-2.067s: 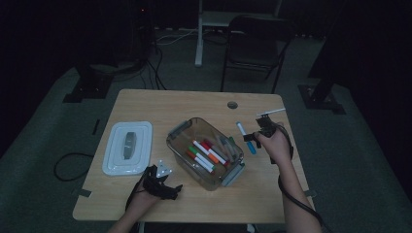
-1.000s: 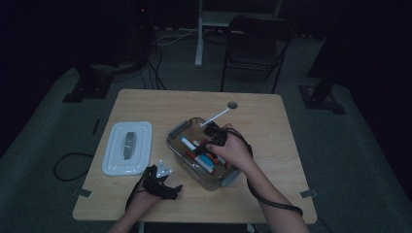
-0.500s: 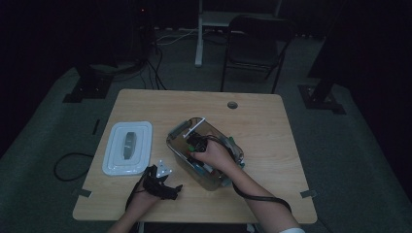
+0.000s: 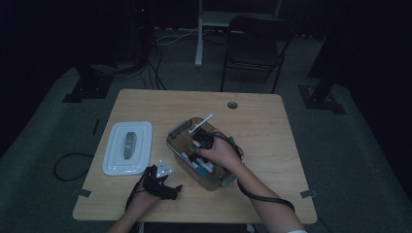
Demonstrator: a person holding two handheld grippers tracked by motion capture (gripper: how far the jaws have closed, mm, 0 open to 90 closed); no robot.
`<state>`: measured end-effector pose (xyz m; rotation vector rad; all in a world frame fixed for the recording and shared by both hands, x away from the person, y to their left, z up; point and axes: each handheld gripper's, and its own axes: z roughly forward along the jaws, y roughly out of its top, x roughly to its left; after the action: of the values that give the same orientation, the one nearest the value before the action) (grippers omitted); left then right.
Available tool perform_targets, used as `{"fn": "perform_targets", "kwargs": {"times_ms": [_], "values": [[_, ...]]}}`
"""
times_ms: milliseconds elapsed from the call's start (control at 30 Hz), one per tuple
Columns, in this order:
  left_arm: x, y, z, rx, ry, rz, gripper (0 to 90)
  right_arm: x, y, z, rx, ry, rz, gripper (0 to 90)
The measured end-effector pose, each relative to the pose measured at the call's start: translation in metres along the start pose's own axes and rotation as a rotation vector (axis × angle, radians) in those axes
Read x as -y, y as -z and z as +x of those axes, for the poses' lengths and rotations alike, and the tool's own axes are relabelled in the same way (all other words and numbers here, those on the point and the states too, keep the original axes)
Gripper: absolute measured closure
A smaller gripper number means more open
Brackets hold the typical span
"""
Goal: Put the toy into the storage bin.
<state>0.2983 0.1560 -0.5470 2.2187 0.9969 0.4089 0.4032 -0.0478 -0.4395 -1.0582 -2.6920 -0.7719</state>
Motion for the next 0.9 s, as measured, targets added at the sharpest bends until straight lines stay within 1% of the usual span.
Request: {"fn": "perform_targets", "kwargs": {"times_ms": [33, 67, 200, 267, 333, 400, 467, 533, 600, 633, 667, 700, 767, 800, 833, 867, 900], "values": [[0.0, 0.0, 0.0, 0.0, 0.001, 0.0, 0.6, 0.001, 0.007, -0.001, -0.001, 0.004, -0.023, 69.4], [0.0, 0.0, 0.0, 0.001, -0.001, 0.003, 0.6, 0.004, 0.028, -0.005, 0.006, 0.0, -0.071, 67.6], [0.0, 0.0, 0.0, 0.0, -0.001, 0.001, 0.6, 0.014, 0.063, -0.022, 0.033, -0.022, -0.176, 61.9], [0.0, 0.0, 0.0, 0.0, -0.001, 0.001, 0.6, 0.021, 0.078, -0.032, 0.049, -0.03, -0.215, 58.3], [0.0, 0.0, 0.0, 0.0, 0.0, 0.0, 0.6, 0.029, 0.091, -0.042, 0.079, -0.036, -0.256, 56.9], [0.0, 0.0, 0.0, 0.0, -0.001, 0.001, 0.6, 0.037, 0.101, -0.054, 0.103, -0.061, -0.289, 56.4], [0.0, 0.0, 0.0, -0.001, 0.0, -0.001, 0.6, 0.046, 0.108, -0.066, 0.121, -0.092, -0.306, 56.3], [0.0, 0.0, 0.0, -0.001, -0.001, -0.001, 0.6, 0.054, 0.112, -0.079, 0.139, -0.129, -0.317, 56.3], [0.0, 0.0, 0.0, -0.001, 0.0, -0.001, 0.6, 0.062, 0.111, -0.092, 0.168, -0.162, -0.32, 56.6], [0.0, 0.0, 0.0, -0.001, 0.0, -0.001, 0.6, 0.062, 0.111, -0.092, 0.168, -0.162, -0.32, 56.6], [0.0, 0.0, 0.0, 0.0, 0.001, 0.0, 0.6, 0.067, 0.109, -0.098, 0.184, -0.185, -0.309, 56.8], [0.0, 0.0, 0.0, 0.0, -0.001, 0.002, 0.6, 0.075, 0.102, -0.109, 0.202, -0.215, -0.291, 57.5], [0.0, 0.0, 0.0, 0.0, -0.002, 0.002, 0.6, 0.082, 0.094, -0.118, 0.194, -0.247, -0.275, 58.4], [0.0, 0.0, 0.0, 0.0, -0.002, 0.002, 0.6, 0.082, 0.094, -0.118, 0.194, -0.247, -0.275, 58.4], [0.0, 0.0, 0.0, 0.0, -0.002, 0.002, 0.6, 0.086, 0.088, -0.122, 0.203, -0.254, -0.264, 58.7], [0.0, 0.0, 0.0, 0.0, -0.002, 0.002, 0.6, 0.094, 0.071, -0.131, 0.198, -0.279, -0.222, 59.4], [0.0, 0.0, 0.0, 0.0, -0.002, 0.002, 0.6, 0.096, 0.064, -0.135, 0.192, -0.288, -0.213, 59.8]]}}
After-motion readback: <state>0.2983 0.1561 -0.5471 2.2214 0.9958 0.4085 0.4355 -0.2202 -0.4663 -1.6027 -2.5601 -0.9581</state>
